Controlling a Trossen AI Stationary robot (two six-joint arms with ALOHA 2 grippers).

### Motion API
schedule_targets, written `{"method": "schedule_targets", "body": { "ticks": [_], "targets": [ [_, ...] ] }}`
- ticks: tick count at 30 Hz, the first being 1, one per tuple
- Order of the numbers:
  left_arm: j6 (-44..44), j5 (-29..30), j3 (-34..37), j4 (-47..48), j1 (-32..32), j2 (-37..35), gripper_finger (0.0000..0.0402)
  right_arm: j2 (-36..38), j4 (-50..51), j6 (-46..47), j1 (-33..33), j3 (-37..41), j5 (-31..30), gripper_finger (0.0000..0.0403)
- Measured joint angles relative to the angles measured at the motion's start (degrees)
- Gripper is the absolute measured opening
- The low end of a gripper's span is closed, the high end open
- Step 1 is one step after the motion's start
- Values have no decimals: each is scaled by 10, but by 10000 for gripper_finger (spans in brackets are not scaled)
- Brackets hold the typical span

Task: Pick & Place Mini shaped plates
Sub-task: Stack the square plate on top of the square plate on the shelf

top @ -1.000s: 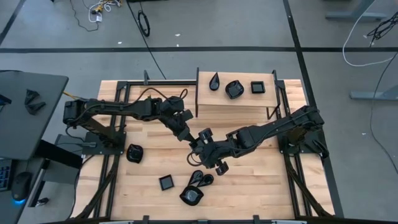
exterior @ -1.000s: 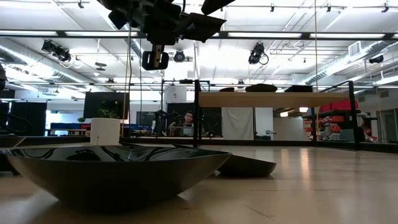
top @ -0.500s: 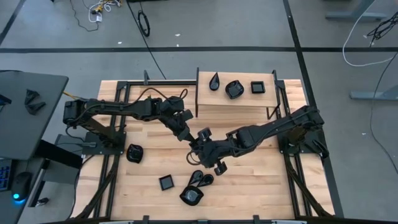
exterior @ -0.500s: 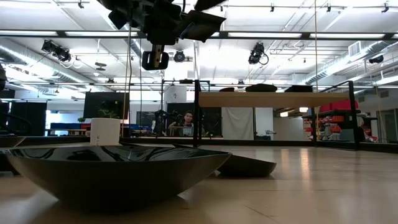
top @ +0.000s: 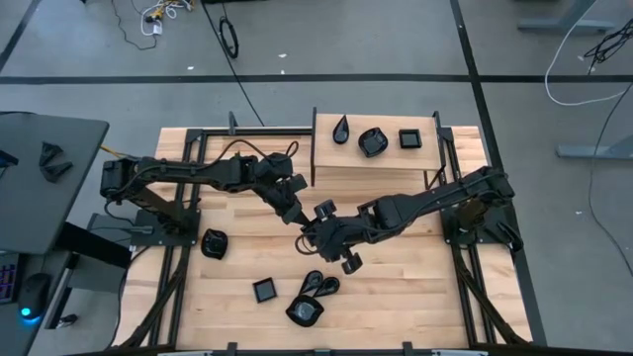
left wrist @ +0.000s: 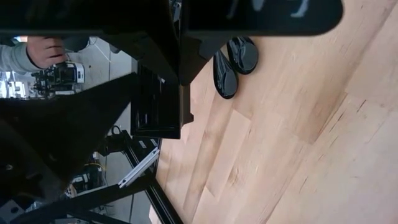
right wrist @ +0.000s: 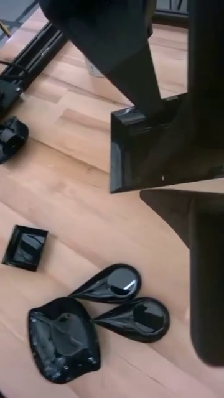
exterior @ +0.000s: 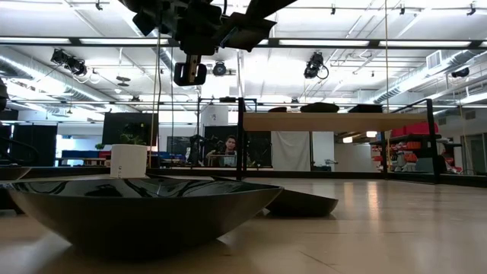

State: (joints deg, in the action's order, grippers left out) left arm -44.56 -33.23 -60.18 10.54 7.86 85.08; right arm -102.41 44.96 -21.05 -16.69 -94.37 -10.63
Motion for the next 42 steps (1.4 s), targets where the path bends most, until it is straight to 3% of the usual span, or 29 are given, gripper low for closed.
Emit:
{"method": "schedule_targets", "body": {
  "ticks": [10, 18, 23, 29, 32, 36, 42],
  "targets": [
    [1, 1, 0, 0, 0, 0, 11, 0, 12, -11, 0, 0, -5, 6],
    [2, 12, 0, -6, 0, 0, 15, 0, 11, -4, 0, 0, -1, 1],
    [3, 14, 0, -25, 5, 0, 52, 0, 13, 21, -6, 0, 19, 1],
    [3, 0, 0, -31, 38, 0, 104, 5, 28, 121, -26, 0, 27, 0],
    [3, -15, 0, -31, 53, 0, 116, 38, 79, 173, -35, 0, 14, 0],
    [12, -10, 0, -40, 54, 0, 121, 128, 185, 235, -34, 0, -58, 0],
    [37, 22, 0, -104, 35, 0, 122, 277, 316, 260, 35, 0, -108, 0]
  ]
}}
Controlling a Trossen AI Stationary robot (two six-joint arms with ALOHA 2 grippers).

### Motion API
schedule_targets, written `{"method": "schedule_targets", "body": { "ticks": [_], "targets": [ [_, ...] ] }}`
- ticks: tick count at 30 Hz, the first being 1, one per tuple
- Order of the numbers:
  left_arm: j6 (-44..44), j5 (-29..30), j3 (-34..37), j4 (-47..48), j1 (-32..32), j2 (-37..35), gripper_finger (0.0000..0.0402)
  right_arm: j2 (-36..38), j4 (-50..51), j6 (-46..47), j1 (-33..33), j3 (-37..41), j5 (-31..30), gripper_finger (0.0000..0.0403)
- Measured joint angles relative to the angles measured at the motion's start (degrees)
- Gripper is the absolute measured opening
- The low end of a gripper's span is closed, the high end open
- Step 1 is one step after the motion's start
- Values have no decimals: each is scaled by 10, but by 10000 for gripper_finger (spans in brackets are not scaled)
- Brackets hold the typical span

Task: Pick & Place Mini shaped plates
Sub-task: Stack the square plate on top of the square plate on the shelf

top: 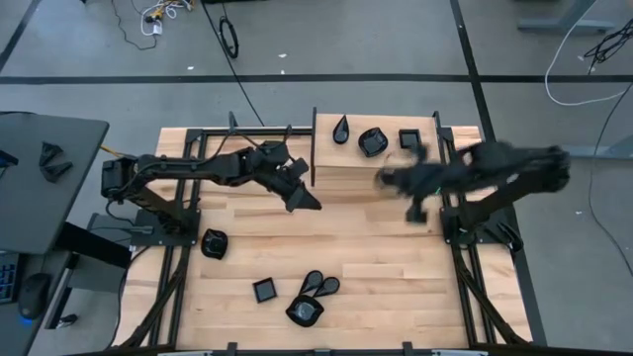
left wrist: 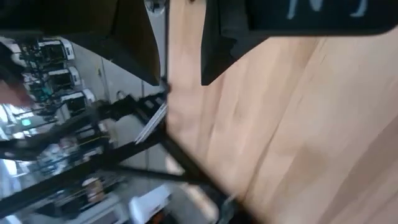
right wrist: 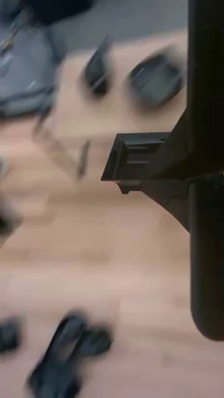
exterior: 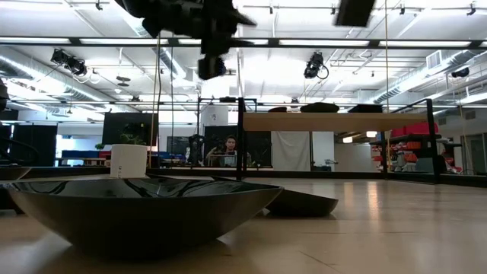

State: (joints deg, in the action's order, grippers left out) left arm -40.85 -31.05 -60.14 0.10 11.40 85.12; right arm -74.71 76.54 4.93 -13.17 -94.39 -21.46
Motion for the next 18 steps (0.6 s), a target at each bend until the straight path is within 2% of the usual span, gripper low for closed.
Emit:
{"method": "schedule_targets", "body": {
  "ticks": [3, 5, 7, 11, 15, 18],
  "targets": [
    [2, 3, 0, -67, -4, 0, 122, 41, 68, -34, 74, 0, -35, 0],
    [3, 8, 0, -113, -4, 0, 122, 55, 81, -98, 132, 1, -50, 0],
    [3, 25, 0, -151, -4, 0, 122, 66, 63, -195, 195, 15, -36, 0],
    [2, 69, 0, -209, 2, 0, 122, 78, 14, -366, 310, 93, 39, 0],
    [2, 112, 0, -222, 10, 0, 122, 88, -53, -458, 404, 179, 44, 0],
    [1, 135, 0, -223, 14, 0, 122, 93, -104, -512, 449, 229, 46, 0]
  ]
}}
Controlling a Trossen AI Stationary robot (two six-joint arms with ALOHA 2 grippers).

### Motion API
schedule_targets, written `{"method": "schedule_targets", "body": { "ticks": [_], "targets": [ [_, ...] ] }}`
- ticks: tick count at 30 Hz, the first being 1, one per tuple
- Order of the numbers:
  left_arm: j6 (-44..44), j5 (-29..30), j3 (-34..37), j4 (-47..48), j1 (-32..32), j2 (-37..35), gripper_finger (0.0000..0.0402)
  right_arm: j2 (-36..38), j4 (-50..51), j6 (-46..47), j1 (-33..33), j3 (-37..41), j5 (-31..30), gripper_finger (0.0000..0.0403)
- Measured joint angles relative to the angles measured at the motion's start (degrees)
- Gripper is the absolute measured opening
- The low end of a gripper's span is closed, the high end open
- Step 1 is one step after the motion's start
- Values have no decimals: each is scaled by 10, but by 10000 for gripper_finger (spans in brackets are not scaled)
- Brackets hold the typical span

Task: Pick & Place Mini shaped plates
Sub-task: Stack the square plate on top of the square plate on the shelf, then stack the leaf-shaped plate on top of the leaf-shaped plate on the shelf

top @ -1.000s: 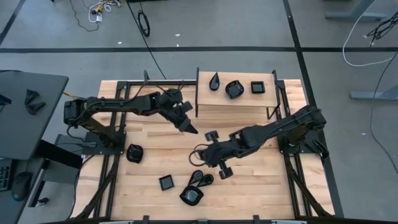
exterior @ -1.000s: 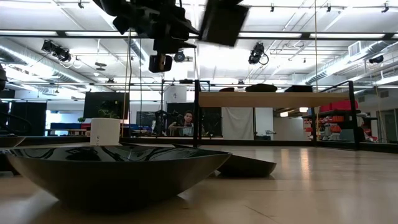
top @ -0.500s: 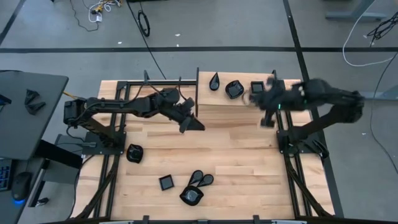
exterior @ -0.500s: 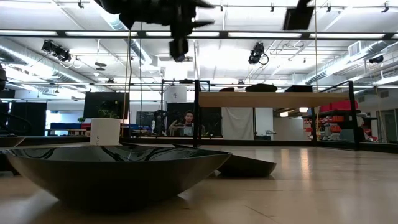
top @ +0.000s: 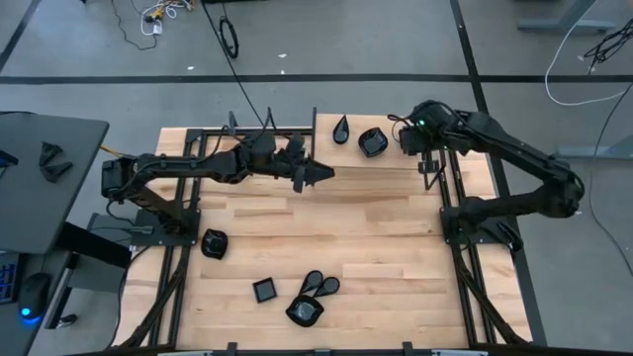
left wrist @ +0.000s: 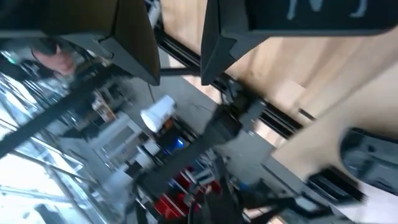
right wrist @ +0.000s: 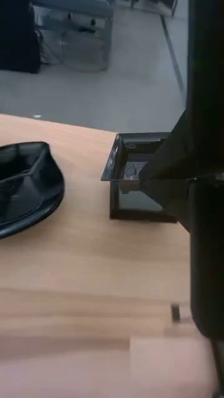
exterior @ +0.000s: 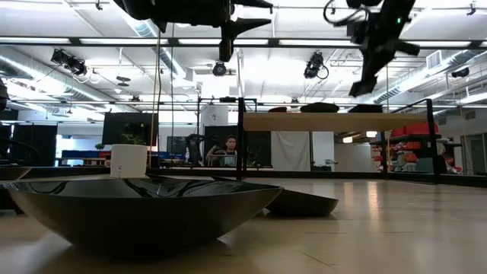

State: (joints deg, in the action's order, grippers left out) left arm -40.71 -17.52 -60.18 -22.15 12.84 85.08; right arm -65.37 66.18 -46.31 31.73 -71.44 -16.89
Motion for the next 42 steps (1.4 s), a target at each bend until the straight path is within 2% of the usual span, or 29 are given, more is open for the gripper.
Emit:
{"method": "schedule_targets", "body": {
  "ticks": [6, 13, 24, 29, 34, 37, 42],
  "targets": [
    [0, 63, 0, 0, 0, 0, 122, 2, -49, -62, 58, 65, 30, 0],
    [41, 89, 0, -1, 6, 0, 121, 2, -111, -82, 88, 81, 43, 4],
    [40, 88, 0, -3, 31, 0, 121, 3, -106, -101, 98, 81, 45, 78],
    [39, 79, 0, -3, 44, 0, 121, 15, -45, -104, 88, 65, 67, 96],
    [40, 78, 0, -3, 54, 0, 121, 24, -4, -22, 86, 35, 107, 85],
    [40, 78, 0, -3, 60, 0, 121, 23, -35, 76, 93, 34, 133, 71],
    [40, 78, 0, -3, 64, 0, 121, 9, -109, 236, 125, 54, 134, 42]
  ]
}}
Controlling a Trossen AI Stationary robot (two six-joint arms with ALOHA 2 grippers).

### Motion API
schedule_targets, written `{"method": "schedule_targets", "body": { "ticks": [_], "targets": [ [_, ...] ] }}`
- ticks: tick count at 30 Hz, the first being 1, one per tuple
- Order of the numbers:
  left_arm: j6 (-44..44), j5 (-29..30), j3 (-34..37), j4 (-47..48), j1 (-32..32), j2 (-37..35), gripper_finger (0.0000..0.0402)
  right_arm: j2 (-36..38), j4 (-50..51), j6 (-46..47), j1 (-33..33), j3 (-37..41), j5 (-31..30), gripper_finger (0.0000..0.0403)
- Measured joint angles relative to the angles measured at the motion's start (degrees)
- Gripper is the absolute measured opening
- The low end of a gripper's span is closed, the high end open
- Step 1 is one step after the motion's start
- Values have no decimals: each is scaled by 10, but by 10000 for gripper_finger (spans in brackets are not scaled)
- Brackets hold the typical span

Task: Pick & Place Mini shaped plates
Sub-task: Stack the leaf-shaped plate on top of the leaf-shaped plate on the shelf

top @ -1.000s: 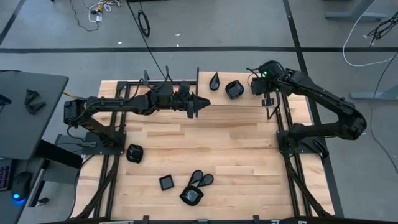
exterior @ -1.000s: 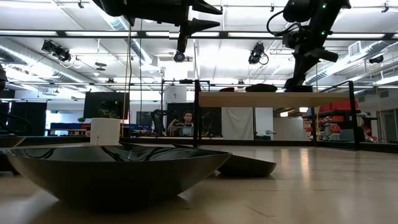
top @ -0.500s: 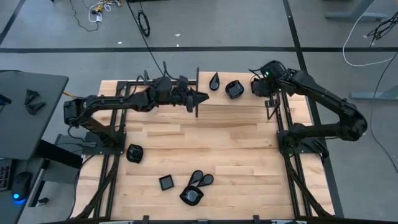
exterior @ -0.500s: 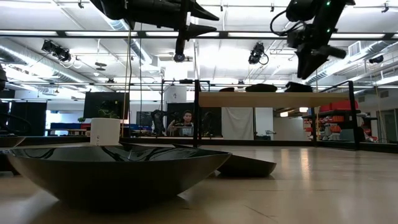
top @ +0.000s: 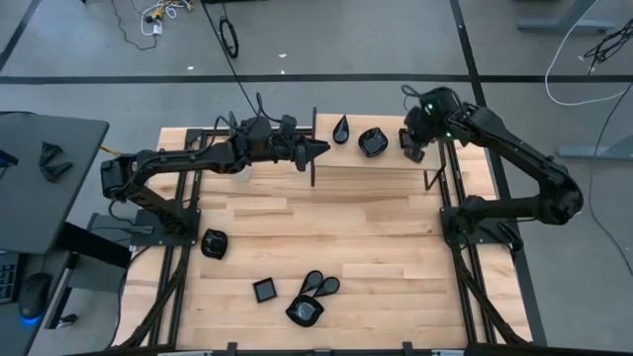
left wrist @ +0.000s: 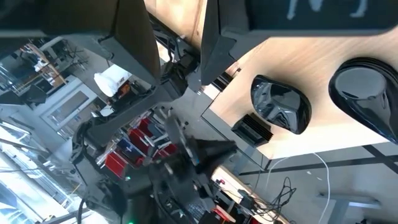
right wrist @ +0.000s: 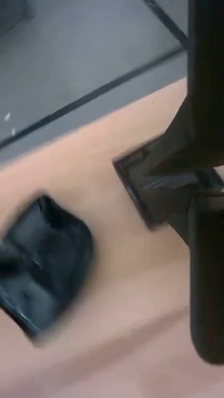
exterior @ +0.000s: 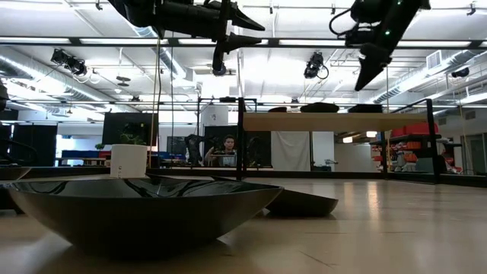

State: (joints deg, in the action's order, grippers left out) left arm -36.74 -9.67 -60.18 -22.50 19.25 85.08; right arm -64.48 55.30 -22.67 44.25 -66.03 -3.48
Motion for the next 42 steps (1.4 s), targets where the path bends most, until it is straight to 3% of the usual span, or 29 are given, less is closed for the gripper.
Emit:
{"method": "schedule_targets", "body": {
  "ticks": [3, 6, 9, 13, 24, 29, 33, 38, 42],
  "targets": [
    [0, -4, 0, 0, -1, 0, 121, -3, -50, 86, 6, 9, 6, 24],
    [0, -11, 0, 0, -7, 0, 121, -3, -102, 138, -3, 11, 58, 6],
    [21, -11, 0, 3, -18, -4, 121, -3, -159, 177, -39, 11, 92, 5],
    [62, -14, 0, 29, -33, -28, 121, -3, -203, 194, -107, 11, 94, 5],
    [98, 12, 0, 383, -57, -130, 121, -21, -270, 226, -303, 14, 83, 3],
    [25, 7, 0, 583, -72, -150, 121, -40, -321, 277, -357, 41, 78, 3],
    [-17, 35, 3, 760, -106, -147, 121, -57, -360, 315, -404, 57, 38, 3],
    [-139, 78, 47, 858, -173, -151, 121, -83, -406, 367, -464, 57, -29, 2],
    [-266, 41, 109, 868, -231, -161, 125, -100, -485, 418, -499, 57, -51, 2]
  ]
}}
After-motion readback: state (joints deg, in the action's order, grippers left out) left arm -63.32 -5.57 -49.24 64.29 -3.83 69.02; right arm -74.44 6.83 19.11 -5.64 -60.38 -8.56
